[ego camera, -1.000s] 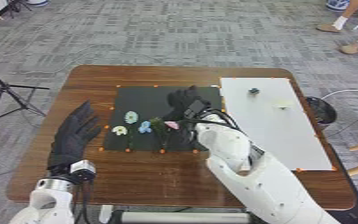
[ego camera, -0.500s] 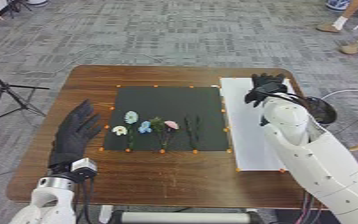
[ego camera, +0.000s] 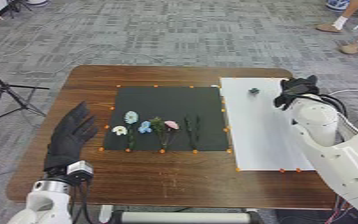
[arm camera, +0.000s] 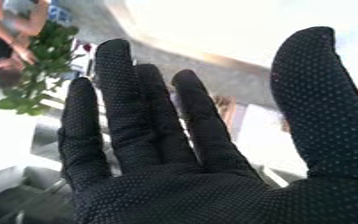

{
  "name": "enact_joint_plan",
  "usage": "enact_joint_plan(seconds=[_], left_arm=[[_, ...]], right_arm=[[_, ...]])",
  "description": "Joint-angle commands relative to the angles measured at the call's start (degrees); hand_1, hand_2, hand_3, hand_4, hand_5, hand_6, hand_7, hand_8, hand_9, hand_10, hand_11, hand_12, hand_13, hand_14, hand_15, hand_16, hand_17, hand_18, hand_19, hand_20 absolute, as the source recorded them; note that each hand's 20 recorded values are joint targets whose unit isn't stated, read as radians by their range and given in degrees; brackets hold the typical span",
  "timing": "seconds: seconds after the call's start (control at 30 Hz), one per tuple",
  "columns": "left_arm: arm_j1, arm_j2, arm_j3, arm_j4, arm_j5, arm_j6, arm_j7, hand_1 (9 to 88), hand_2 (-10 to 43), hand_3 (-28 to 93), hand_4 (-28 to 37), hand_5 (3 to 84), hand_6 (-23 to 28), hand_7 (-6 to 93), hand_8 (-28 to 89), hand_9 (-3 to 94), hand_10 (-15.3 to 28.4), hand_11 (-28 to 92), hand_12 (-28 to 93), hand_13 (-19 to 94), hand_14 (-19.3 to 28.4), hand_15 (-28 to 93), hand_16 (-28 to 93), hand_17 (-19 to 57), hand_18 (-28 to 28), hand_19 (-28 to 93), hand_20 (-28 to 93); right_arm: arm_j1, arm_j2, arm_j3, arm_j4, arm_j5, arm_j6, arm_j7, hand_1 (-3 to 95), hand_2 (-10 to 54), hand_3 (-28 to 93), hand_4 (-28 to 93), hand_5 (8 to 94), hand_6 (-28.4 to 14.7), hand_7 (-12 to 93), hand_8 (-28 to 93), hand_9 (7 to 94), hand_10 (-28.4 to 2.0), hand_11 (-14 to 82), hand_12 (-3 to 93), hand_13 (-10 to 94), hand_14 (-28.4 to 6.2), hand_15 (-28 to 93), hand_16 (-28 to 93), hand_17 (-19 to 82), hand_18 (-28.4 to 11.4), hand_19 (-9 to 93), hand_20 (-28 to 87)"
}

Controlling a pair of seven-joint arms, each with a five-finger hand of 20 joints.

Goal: Arrange flowers

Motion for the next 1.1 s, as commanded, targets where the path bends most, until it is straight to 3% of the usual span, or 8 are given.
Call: enact_joint_plan(seconds=[0.03, 0.13, 0.33, 0.4, 0.47, 0.53, 0.73, 1.1], left_arm=[[1.3, -0.73, -0.58, -0.61, -0.18, -0.97, 0.61, 22.5, -6.0, 65, -28.3, 24.2, 1.7, 19.6, -10, 20.7, 9.7, 10, 22, 17, 12.8, 14, 9, -12.6, 21.0, 42, 9], [1.2, -0.63, -0.47, -0.52, -0.08, -1.23, 0.64, 22.5, -6.0, 65, -28.3, 24.3, 1.7, 19.5, -10, 20.7, 9.7, 11, 22, 17, 12.8, 14, 9, -12.7, 21.0, 42, 9], [0.8, -0.68, -0.45, -0.20, -0.12, -1.83, 0.74, 22.4, -6.0, 65, -28.3, 24.3, 1.7, 19.6, -10, 20.8, 9.7, 11, 22, 17, 12.8, 14, 9, -12.6, 21.0, 42, 9], [0.9, -0.63, -0.54, -0.27, -0.12, -2.02, 0.77, 22.4, -6.0, 65, -28.3, 24.2, 1.7, 19.6, -10, 20.8, 9.7, 11, 21, 17, 12.8, 14, 9, -12.7, 21.0, 42, 9], [1.2, -0.62, -0.71, -0.36, -0.17, -2.00, 0.89, 22.4, -6.0, 65, -28.3, 24.3, 1.7, 19.6, -10, 20.8, 9.7, 11, 21, 17, 12.8, 14, 9, -12.6, 21.0, 42, 9], [1.3, -0.44, -0.75, -0.35, -0.13, -1.87, 0.91, 22.4, -6.0, 65, -28.3, 24.2, 1.7, 19.6, -10, 20.8, 9.6, 11, 21, 17, 12.8, 14, 9, -12.6, 21.0, 42, 9], [1.2, -0.43, -0.58, -0.25, -0.15, -2.12, 0.92, 22.4, -6.0, 64, -28.3, 24.3, 1.8, 19.4, -10, 20.8, 9.7, 11, 21, 17, 12.7, 14, 9, -12.6, 21.0, 42, 9], [1.6, -0.11, -0.71, -0.38, -0.18, -2.24, 1.43, 22.4, -5.8, 64, -28.3, 24.3, 1.7, 19.4, -10, 20.8, 9.7, 11, 21, 17, 12.8, 14, 9, -12.7, 21.0, 42, 9]], right_arm=[[-0.5, 0.9, -0.2, 1.4, -4.5, 0.0, -3.5, 23.5, -9.5, 86, -28, 34.7, -4.5, 23, -11, 40.6, -12.9, 21.2, 22.7, 41, -10.5, 56, 18, 9, -21.7, 66, 44], [-0.6, 0.7, -0.8, 3.2, -6.0, 3.0, -3.1, 25.8, -9.5, 87, -28, 36.8, -3.8, 25, -12, 42.9, -12.5, 23.2, 22.6, 43, -9.8, 56, 18, 10, -21.3, 66, 44], [-2.7, 0.6, -0.1, 5.9, -12.8, 10.2, -7.3, 34.9, -9.5, 90, -28, 42.5, -0.6, 38, -17, 49.2, -10.6, 38.4, 25.1, 52, -5.6, 59, 22, 15, -18.8, 70, 42], [-3.4, 0.9, -0.3, 6.6, -12.4, 14.9, -7.0, 38.3, -9.5, 87, -28, 44.9, 0.7, 46, -20, 52.3, -9.9, 42.5, 28.2, 56, -3.6, 57, 31, 17, -18.1, 72, 42], [-3.4, 1.1, -0.5, 6.1, -10.3, 16.3, -7.6, 42.7, -9.5, 84, -28, 48.5, 2.1, 54, -4, 60.0, -6.7, 35.6, 40.7, 60, -1.8, 56, 37, 18, -17.7, 73, 42], [-3.4, 1.2, -0.8, 5.7, -10.5, 16.7, -8.1, 45.7, -9.5, 82, -28, 53.4, 3.2, 59, 3, 66.7, -5.0, 33.9, 46.9, 65, -1.3, 57, 41, 20, -17.8, 74, 42], [-2.9, 0.8, -1.9, 5.9, -8.0, 19.8, -9.5, 48.1, -9.5, 81, -28, 64.3, 4.2, 57, 5, 79.0, -3.5, 29.6, 52.8, 72, -2.4, 59, 41, 22, -17.5, 74, 43], [0.3, -0.4, -4.3, 1.0, -3.3, 34.0, -10.3, 46.0, -9.5, 86, -27, 68.7, 2.8, 55, 7, 82.2, -3.5, 29.3, 55.2, 75, -2.4, 61, 42, 24, -18.2, 76, 45]])
